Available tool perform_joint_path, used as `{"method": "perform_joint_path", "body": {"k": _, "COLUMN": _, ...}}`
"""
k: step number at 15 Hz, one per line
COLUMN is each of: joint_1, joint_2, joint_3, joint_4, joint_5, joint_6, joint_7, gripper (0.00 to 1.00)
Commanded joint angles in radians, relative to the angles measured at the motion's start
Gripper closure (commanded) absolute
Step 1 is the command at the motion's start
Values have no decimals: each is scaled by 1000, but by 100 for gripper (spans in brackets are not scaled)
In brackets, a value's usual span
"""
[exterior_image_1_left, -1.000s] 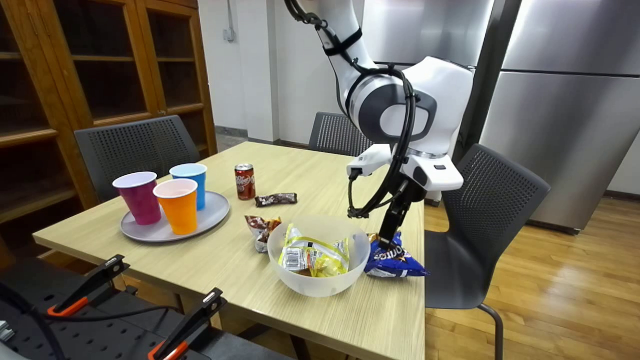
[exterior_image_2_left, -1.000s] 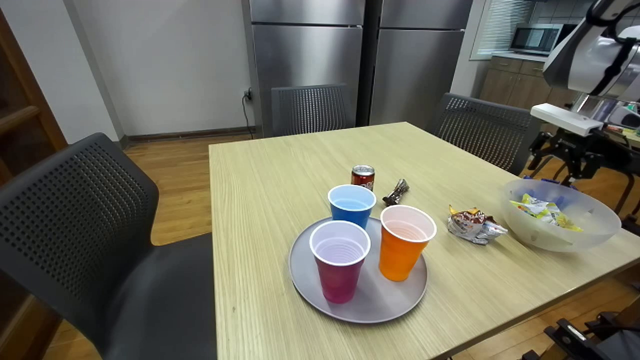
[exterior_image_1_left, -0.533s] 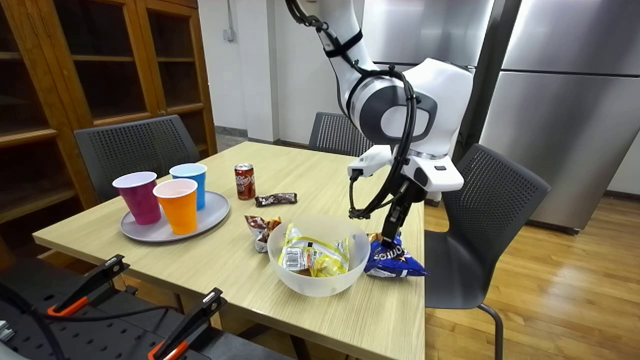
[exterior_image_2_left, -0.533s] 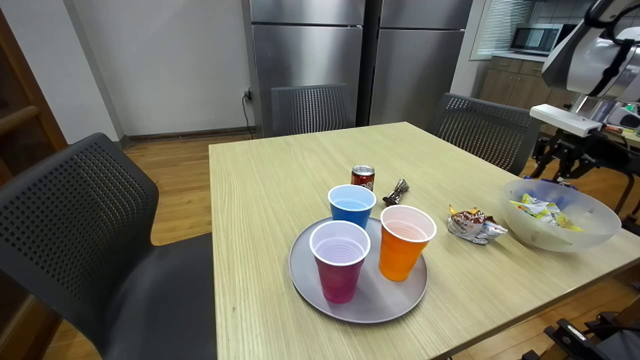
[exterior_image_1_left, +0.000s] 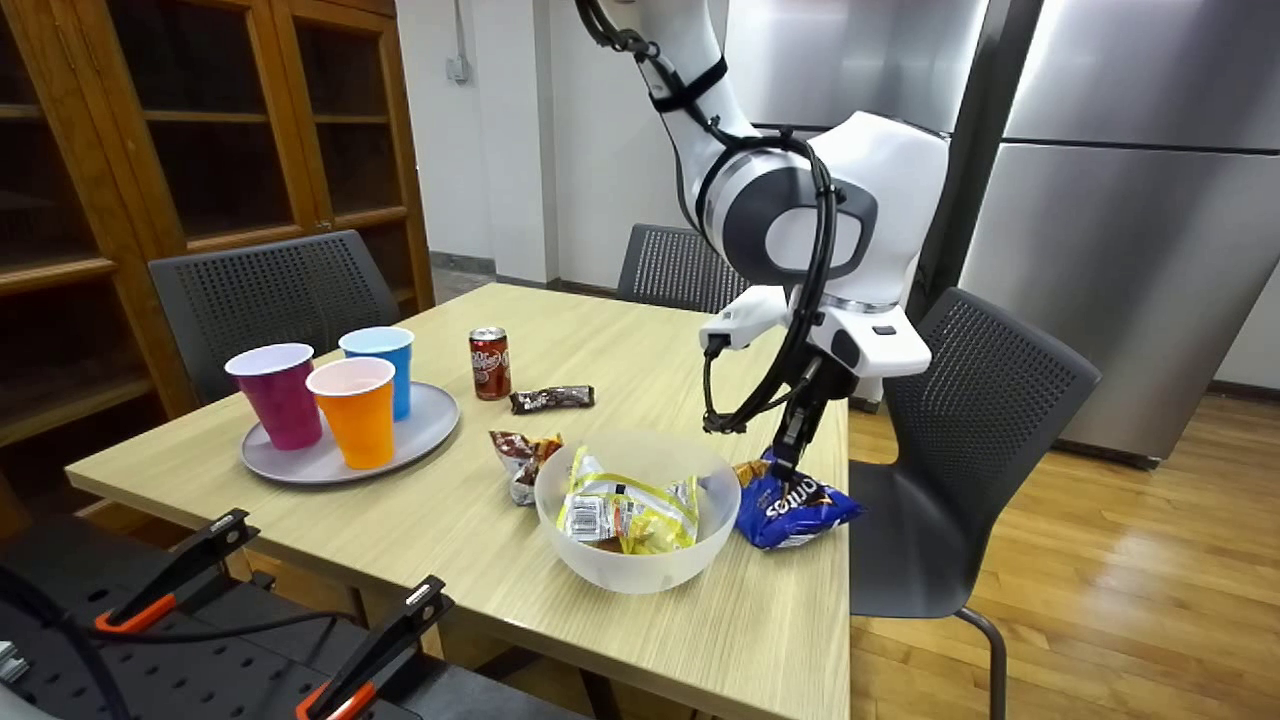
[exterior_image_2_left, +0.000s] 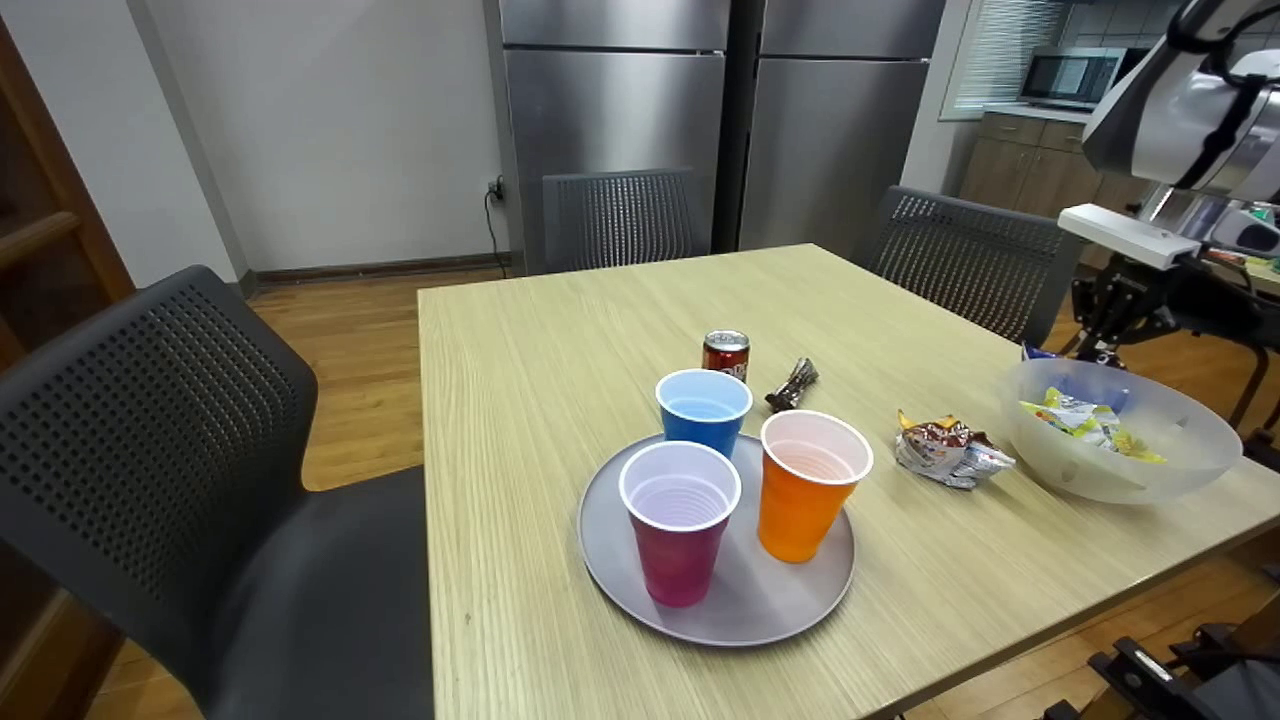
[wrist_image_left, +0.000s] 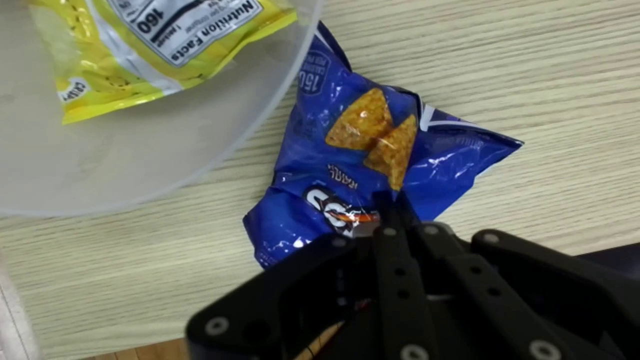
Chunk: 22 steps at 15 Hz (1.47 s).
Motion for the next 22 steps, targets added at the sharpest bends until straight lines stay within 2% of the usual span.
{"method": "perform_joint_path", "body": {"k": 1, "joint_1": -7, "joint_2": 7, "joint_3": 1, "joint_4": 27, "joint_5": -24, "joint_6": -12, "joint_7": 45, "gripper": 100}}
{"method": "perform_joint_path", "body": {"k": 22, "joint_1": -15, "joint_2": -192, "joint_3": 61, "joint_4": -39, "joint_5": 12, "joint_6": 12, "joint_7": -38, "gripper": 100}}
